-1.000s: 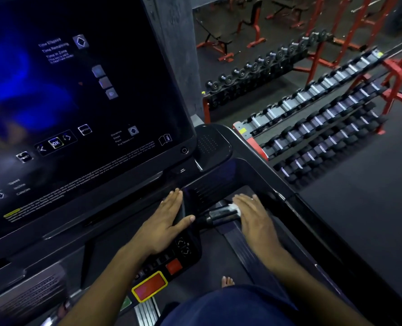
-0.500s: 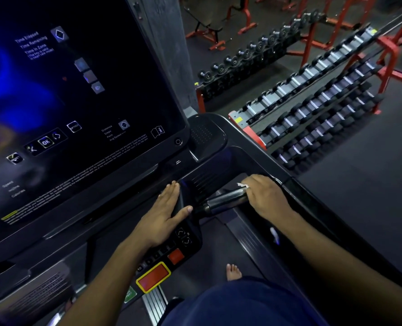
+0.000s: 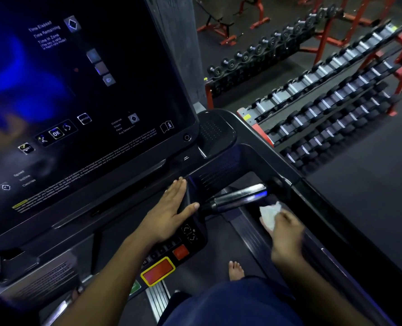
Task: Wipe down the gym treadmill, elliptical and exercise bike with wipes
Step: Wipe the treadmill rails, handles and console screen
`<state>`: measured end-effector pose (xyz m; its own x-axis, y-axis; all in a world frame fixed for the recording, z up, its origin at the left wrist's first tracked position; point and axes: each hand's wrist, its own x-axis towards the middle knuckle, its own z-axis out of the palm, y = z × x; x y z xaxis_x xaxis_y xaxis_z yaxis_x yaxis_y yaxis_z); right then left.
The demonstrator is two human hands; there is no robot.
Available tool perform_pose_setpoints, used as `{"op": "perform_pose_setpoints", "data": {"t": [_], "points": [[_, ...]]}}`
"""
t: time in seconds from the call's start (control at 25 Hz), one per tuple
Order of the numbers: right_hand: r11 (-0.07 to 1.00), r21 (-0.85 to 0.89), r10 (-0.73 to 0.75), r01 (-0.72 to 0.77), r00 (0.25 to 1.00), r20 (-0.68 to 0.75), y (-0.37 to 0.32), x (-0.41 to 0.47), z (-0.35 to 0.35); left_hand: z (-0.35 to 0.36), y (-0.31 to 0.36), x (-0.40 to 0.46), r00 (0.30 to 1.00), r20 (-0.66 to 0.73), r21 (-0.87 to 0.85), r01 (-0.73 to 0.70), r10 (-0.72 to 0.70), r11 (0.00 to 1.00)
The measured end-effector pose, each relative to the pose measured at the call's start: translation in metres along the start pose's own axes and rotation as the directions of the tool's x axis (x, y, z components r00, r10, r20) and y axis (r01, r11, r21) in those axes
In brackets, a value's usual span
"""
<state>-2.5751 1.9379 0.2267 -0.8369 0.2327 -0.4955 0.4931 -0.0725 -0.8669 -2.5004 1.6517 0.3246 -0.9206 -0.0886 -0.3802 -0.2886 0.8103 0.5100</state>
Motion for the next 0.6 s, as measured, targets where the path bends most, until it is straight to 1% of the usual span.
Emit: {"op": "perform_pose_setpoints", "data": {"t": [0.04,0.08,0.12,0.16,0.2,0.24,0.28,0.32,0.4,0.52,0.6], "points": [[0.992,0.008,0.124,-0.125,0.991,0.05,-0.003,0.003,0.0,0.0,0.001,-0.001,1.0,0.009,0.001,0.001,-0.001,1.0],[0.982,0.025,0.181,-0.186,0.974,0.135,-0.012,0.006,0.006,-0.001,0.001,-0.001,1.0,0.015,0.005,0.002,-0.002,1.0],[0.963,0.144,0.205,-0.23,0.964,0.171,-0.022,0.012,0.017,-0.001,0.002,-0.001,1.0,0.018,0.01,0.007,-0.007,1.0],[0.891,0.338,0.258,-0.303,0.95,0.174,-0.04,0.011,0.03,-0.002,0.003,-0.002,1.0,0.018,0.012,0.013,-0.013,1.0],[0.773,0.514,0.315,-0.372,0.928,0.198,-0.059,0.011,0.044,-0.004,0.006,-0.002,1.0,0.017,0.011,0.016,-0.016,1.0],[0.683,0.606,0.369,-0.408,0.909,0.196,-0.075,0.008,0.057,-0.004,0.008,-0.003,1.0,0.019,0.004,0.019,-0.019,1.0],[0.636,0.647,0.404,-0.421,0.896,0.186,-0.085,0.003,0.069,-0.005,0.009,-0.005,0.999,0.024,-0.008,0.023,-0.023,1.0],[0.617,0.651,0.421,-0.441,0.885,0.2,-0.09,-0.007,0.078,-0.005,0.009,-0.006,0.999,0.03,-0.024,0.024,-0.023,0.999],[0.618,0.614,0.423,-0.491,0.866,0.266,-0.078,-0.033,0.092,-0.008,0.008,-0.012,0.999,0.045,-0.058,0.019,-0.016,0.998],[0.648,0.533,0.376,-0.544,0.837,0.398,-0.054,-0.081,0.11,-0.012,0.004,-0.024,0.998,0.061,-0.042,-0.005,0.007,0.999],[0.697,0.476,0.318,-0.536,0.826,0.464,-0.05,-0.099,0.113,-0.013,-0.003,-0.035,0.997,0.069,-0.015,-0.041,0.042,0.999]]}}
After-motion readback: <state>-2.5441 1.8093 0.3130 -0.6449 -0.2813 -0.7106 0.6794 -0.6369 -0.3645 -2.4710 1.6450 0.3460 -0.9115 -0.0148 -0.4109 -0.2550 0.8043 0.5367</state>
